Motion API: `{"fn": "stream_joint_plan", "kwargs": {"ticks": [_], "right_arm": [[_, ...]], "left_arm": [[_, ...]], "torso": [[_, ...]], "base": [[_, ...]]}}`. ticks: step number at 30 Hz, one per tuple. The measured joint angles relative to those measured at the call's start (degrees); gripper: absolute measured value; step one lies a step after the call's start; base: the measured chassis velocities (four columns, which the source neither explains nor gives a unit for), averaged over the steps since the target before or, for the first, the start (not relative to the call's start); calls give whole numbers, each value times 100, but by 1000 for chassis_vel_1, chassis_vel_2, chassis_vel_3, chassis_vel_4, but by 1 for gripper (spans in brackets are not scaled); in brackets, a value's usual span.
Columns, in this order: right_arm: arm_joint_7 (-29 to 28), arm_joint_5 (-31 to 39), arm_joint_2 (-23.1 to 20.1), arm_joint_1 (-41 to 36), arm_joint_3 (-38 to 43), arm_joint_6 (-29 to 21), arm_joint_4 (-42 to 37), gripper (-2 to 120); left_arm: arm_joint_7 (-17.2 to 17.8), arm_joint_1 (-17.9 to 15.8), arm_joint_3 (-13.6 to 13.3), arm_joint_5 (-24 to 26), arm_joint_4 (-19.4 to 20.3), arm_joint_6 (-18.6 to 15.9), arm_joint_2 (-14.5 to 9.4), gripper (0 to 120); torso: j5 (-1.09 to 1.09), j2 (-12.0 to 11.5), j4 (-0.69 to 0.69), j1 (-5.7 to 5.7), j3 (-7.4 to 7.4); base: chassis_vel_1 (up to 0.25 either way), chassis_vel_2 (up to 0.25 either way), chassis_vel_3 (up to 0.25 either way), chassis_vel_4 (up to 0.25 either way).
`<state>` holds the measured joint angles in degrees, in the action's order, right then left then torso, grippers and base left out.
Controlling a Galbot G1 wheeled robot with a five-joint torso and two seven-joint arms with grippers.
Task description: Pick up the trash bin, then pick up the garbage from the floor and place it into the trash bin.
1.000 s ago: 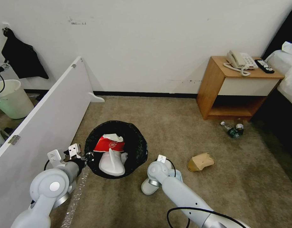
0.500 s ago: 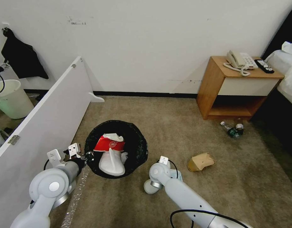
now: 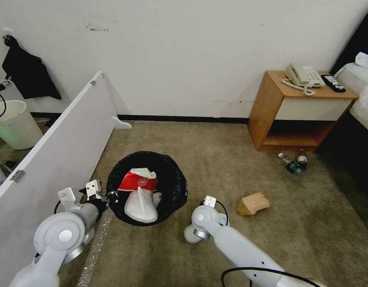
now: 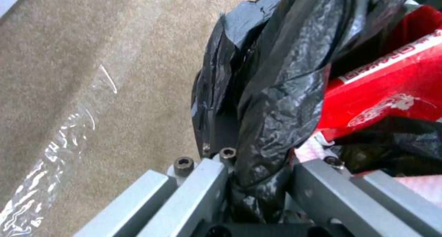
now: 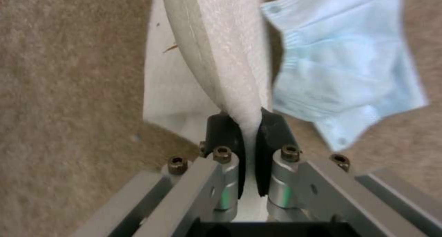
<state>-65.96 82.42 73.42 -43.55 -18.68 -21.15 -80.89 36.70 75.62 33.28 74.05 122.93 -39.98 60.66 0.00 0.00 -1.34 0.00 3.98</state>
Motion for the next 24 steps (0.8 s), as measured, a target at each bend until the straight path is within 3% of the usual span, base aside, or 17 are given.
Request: {"fn": "stream_joint_plan", "kwargs": {"ticks": [4,5,7,10,15,24], "right_arm": [[-119,152,-702,-86,-188,45,-748,3],[-119,152,-702,-86,-188,45,-748,3],[-145,155,-1303,-143,-228,51,-1335,3],[-144,119,-1671,-194,-180,55,-1773,3],[69,-216,-2193,-356,87,55,-2383,3],[354,-528,-2710,-830,799,58,-2978,3]], "left_arm": [[76,-12,1,217,-63,-20,-154,0],[76,-12,1,217,-63,-20,-154,0],[129,-46,9,370,-84,-24,-266,0],[166,-64,23,467,-103,-27,-335,0],[261,-72,40,640,-105,-45,-433,0],[383,-46,36,785,-56,-75,-533,0]], "torso": [[0,-1,0,0,0],[0,-1,0,0,0],[-1,0,-3,0,0],[1,0,-1,0,0],[0,0,0,0,0],[1,0,0,0,0]], "base": [[0,0,0,0],[0,0,0,0],[0,0,0,0],[0,0,0,0],[0,0,0,0],[0,0,0,0]]}}
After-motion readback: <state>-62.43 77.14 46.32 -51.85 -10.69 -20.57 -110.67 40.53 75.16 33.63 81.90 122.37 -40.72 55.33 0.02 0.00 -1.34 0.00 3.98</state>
